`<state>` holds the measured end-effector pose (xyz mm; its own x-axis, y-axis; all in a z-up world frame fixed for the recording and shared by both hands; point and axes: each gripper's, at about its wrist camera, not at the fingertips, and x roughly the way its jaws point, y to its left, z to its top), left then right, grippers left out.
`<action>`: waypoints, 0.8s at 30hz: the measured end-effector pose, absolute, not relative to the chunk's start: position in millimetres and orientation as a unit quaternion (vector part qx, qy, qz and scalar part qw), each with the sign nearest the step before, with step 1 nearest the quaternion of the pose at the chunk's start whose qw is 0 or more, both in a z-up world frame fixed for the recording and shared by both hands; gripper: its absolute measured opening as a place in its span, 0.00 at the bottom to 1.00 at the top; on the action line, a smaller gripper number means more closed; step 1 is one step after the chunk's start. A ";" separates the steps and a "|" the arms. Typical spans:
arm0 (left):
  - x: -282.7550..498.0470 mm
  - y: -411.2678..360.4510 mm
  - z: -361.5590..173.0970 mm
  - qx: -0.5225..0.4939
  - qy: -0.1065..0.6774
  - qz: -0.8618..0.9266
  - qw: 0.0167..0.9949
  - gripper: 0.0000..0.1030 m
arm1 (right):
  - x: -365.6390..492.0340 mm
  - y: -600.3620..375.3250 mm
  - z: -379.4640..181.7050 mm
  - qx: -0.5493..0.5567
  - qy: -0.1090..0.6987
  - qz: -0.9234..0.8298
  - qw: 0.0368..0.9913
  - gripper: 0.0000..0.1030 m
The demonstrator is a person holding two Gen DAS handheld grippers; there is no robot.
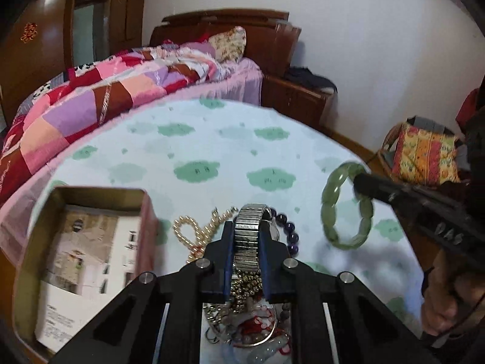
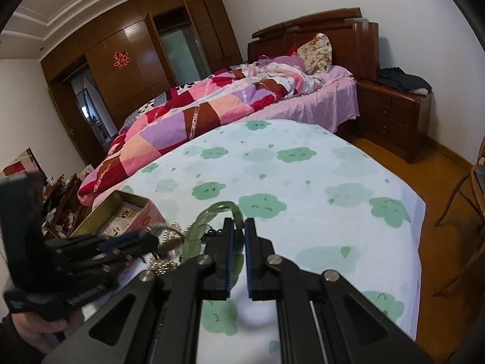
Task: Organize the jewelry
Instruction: 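Carry the watch into the tin with the left tool while the right tool drops the bangle in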
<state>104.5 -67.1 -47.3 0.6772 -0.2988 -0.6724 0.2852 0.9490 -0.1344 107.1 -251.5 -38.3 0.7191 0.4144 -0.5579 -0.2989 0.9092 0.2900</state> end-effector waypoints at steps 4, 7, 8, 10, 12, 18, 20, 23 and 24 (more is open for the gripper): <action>97.7 -51.7 -30.8 -0.023 0.353 -0.145 0.924 0.14 | 105.8 -243.3 -31.4 0.081 0.318 0.201 0.923 0.08; 92.7 -40.4 -21.6 -0.021 0.338 -0.126 0.932 0.14 | 106.5 -235.7 -26.8 0.074 0.317 0.207 0.923 0.08; 91.5 -35.9 -19.2 -0.022 0.335 -0.119 0.935 0.14 | 107.4 -232.8 -25.3 0.072 0.317 0.210 0.922 0.08; 90.7 -26.4 -16.8 -0.027 0.331 -0.108 0.937 0.14 | 109.7 -225.4 -22.1 0.067 0.318 0.216 0.921 0.08; 91.2 -16.7 -16.1 -0.031 0.331 -0.093 0.938 0.14 | 112.0 -216.9 -19.7 0.062 0.319 0.222 0.919 0.08; 95.7 14.5 -19.3 -0.047 0.331 -0.057 0.941 0.14 | 122.1 -183.6 -12.2 0.042 0.324 0.249 0.912 0.08; 95.4 26.3 -20.4 -0.051 0.331 -0.046 0.941 0.14 | 125.3 -173.2 -10.6 0.037 0.327 0.255 0.909 0.08; 97.0 39.6 -23.0 -0.056 0.333 -0.032 0.941 0.14 | 130.9 -153.8 -8.2 0.023 0.329 0.265 0.906 0.08; 97.8 43.4 -24.2 -0.058 0.333 -0.029 0.941 0.14 | 131.5 -148.7 -7.7 0.019 0.330 0.267 0.905 0.08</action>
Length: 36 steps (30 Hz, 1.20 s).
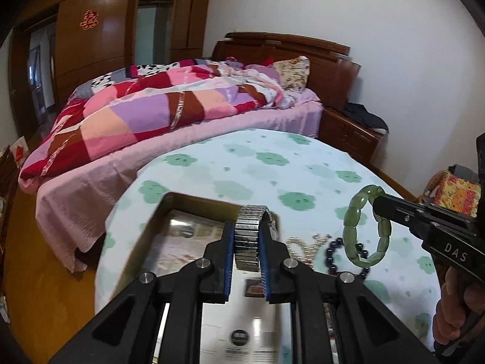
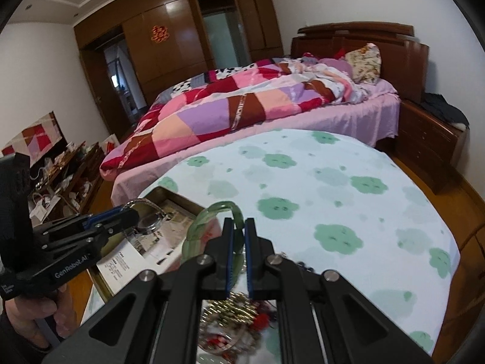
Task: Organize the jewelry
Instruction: 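Carry the watch into the tin with the left tool while the right tool drops the bangle in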
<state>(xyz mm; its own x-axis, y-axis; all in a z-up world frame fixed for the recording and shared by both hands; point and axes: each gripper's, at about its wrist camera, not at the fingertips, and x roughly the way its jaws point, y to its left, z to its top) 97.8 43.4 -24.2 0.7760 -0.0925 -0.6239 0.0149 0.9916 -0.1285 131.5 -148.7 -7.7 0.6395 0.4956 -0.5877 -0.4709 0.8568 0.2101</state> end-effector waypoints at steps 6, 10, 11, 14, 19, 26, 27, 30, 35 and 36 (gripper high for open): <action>101.9 62.4 -29.8 -0.066 0.338 -0.014 0.939 0.14 | 135.5 -117.1 -6.4 -0.007 0.333 0.280 0.900 0.08; 109.1 71.1 -35.2 -0.069 0.344 -0.007 0.937 0.14 | 142.1 -100.3 -10.6 -0.021 0.339 0.284 0.897 0.08; 111.3 72.9 -36.7 -0.068 0.345 -0.006 0.936 0.14 | 143.5 -96.7 -11.6 -0.024 0.340 0.284 0.896 0.08; 117.0 80.7 -41.0 -0.070 0.351 -0.002 0.934 0.14 | 149.4 -85.0 -17.1 -0.032 0.346 0.284 0.894 0.08; 119.8 90.4 -43.9 -0.073 0.354 0.003 0.932 0.14 | 151.8 -70.1 -23.6 -0.042 0.354 0.285 0.890 0.08; 129.1 92.8 -52.5 -0.066 0.366 0.005 0.928 0.14 | 158.3 -54.8 -37.6 -0.059 0.369 0.284 0.883 0.08; 130.1 93.2 -53.4 -0.066 0.367 0.004 0.928 0.14 | 159.1 -53.0 -39.3 -0.061 0.371 0.283 0.882 0.08; 132.7 93.3 -57.6 -0.062 0.373 0.004 0.926 0.14 | 162.2 -46.1 -45.9 -0.069 0.380 0.282 0.878 0.08; 135.0 93.9 -64.8 -0.055 0.383 0.006 0.922 0.14 | 165.1 -42.3 -56.1 -0.077 0.392 0.277 0.874 0.08; 135.5 93.8 -65.9 -0.054 0.385 0.007 0.921 0.14 | 165.4 -42.6 -57.8 -0.076 0.393 0.276 0.874 0.08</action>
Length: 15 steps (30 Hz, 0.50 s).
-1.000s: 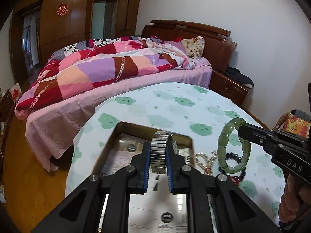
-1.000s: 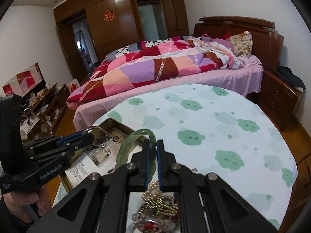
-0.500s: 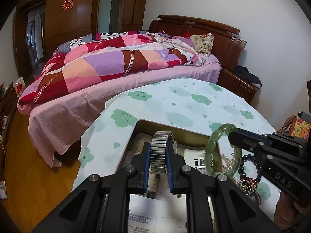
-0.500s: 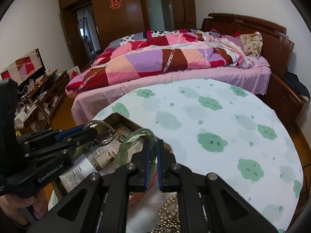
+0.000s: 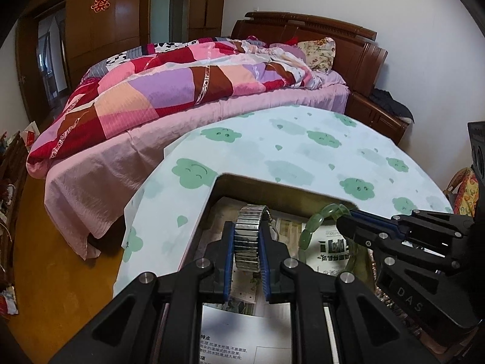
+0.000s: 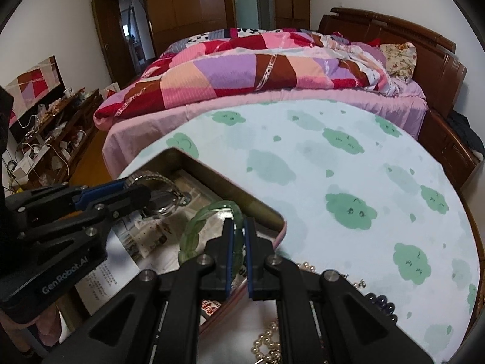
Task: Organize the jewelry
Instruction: 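Carry the watch into the tin with the left tool while the right tool drops the bangle in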
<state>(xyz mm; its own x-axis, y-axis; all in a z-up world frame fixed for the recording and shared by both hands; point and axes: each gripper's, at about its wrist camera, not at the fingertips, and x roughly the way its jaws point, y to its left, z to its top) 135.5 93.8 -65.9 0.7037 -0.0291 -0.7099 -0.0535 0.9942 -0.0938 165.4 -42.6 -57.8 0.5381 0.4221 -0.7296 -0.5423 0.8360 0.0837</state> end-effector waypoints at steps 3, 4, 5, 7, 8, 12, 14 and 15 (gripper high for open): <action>136.3 93.6 -68.4 -0.052 0.389 0.006 0.920 0.14 | 165.4 -41.6 -61.4 -0.079 0.398 0.274 0.872 0.08; 136.6 93.0 -68.8 -0.050 0.390 0.007 0.919 0.15 | 165.5 -41.7 -62.0 -0.080 0.399 0.274 0.871 0.08; 137.1 92.4 -69.2 -0.048 0.392 0.008 0.919 0.15 | 165.7 -41.8 -62.5 -0.080 0.401 0.275 0.870 0.08; 137.5 92.0 -69.2 -0.046 0.394 0.009 0.918 0.15 | 165.7 -43.0 -62.4 -0.080 0.402 0.276 0.870 0.10; 137.8 91.6 -69.3 -0.046 0.394 0.009 0.918 0.15 | 165.8 -42.7 -62.6 -0.080 0.401 0.277 0.869 0.11; 136.8 91.6 -66.5 -0.051 0.390 0.008 0.919 0.21 | 164.5 -45.5 -61.4 -0.067 0.397 0.289 0.869 0.27; 135.2 90.3 -63.3 -0.048 0.388 0.016 0.920 0.42 | 159.8 -48.3 -57.4 -0.060 0.385 0.295 0.872 0.42; 133.2 89.8 -60.4 -0.043 0.382 0.028 0.923 0.48 | 157.8 -47.7 -55.6 -0.062 0.379 0.292 0.876 0.46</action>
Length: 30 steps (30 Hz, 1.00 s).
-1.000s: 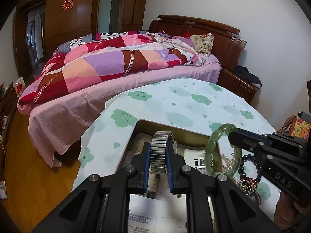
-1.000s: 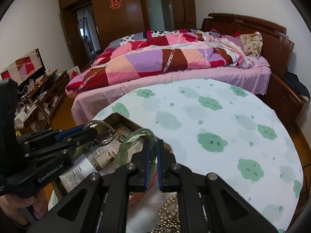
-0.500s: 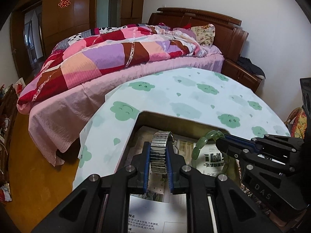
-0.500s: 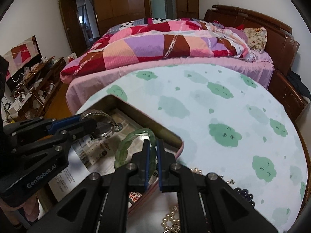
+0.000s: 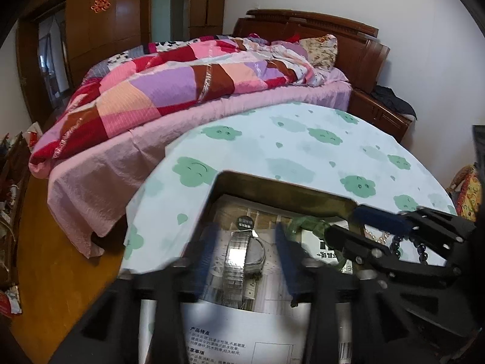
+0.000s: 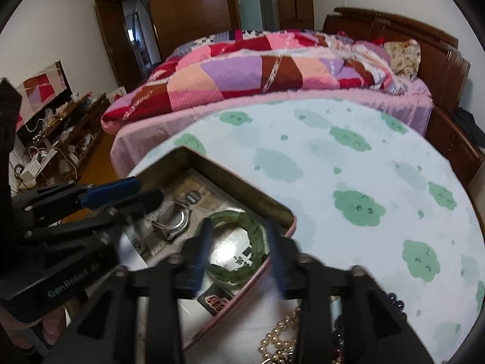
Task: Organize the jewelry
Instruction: 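Carry the watch into the tin with the left tool while the right tool drops the bangle in, then move the right tool to the dark bead bracelet and grasp it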
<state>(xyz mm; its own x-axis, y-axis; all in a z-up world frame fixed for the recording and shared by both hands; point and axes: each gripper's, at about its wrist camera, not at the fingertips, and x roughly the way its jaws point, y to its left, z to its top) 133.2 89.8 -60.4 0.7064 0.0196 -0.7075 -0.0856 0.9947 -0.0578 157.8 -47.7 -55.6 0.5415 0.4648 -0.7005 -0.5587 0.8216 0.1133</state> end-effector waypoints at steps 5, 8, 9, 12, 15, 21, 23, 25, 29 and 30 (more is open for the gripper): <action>122.0 87.3 -47.6 -0.045 0.365 0.022 0.930 0.57 | 152.0 -67.0 -46.2 -0.044 0.371 0.282 0.884 0.65; 110.0 80.5 -41.1 -0.036 0.354 0.024 0.934 0.57 | 144.6 -92.3 -43.5 -0.036 0.369 0.270 0.889 0.66; 104.7 76.4 -39.7 -0.031 0.350 0.024 0.936 0.57 | 143.1 -99.3 -43.4 -0.033 0.371 0.267 0.889 0.66; 90.1 63.2 -37.4 -0.020 0.343 0.020 0.939 0.57 | 135.6 -130.5 -43.3 -0.019 0.374 0.246 0.894 0.66; 71.3 42.2 -39.7 -0.006 0.337 0.004 0.942 0.58 | 125.7 -160.2 -44.6 -0.002 0.377 0.217 0.900 0.67; 45.4 9.2 -47.8 0.027 0.338 -0.017 0.941 0.58 | 97.7 -195.6 -53.3 0.013 0.380 0.203 0.902 0.67; 40.3 0.2 -50.8 0.029 0.342 -0.028 0.939 0.58 | 92.1 -201.7 -57.2 0.019 0.382 0.200 0.902 0.66; 39.3 -6.6 -53.7 0.027 0.346 -0.033 0.937 0.58 | 89.2 -205.7 -61.3 0.026 0.384 0.202 0.900 0.61; 40.1 -14.1 -61.4 0.014 0.357 -0.037 0.933 0.58 | 87.8 -202.9 -69.2 0.005 0.392 0.208 0.896 0.51; 40.9 -15.9 -63.3 0.009 0.361 -0.039 0.932 0.58 | 87.7 -202.6 -70.5 0.004 0.392 0.209 0.896 0.50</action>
<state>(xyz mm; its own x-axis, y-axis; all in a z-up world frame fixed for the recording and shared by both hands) 40.9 -15.9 -63.3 0.7367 -0.0667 -0.6730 0.0792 0.9968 -0.0121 87.7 -202.6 -70.5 0.6056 0.3776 -0.7005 -0.3711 0.9127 0.1711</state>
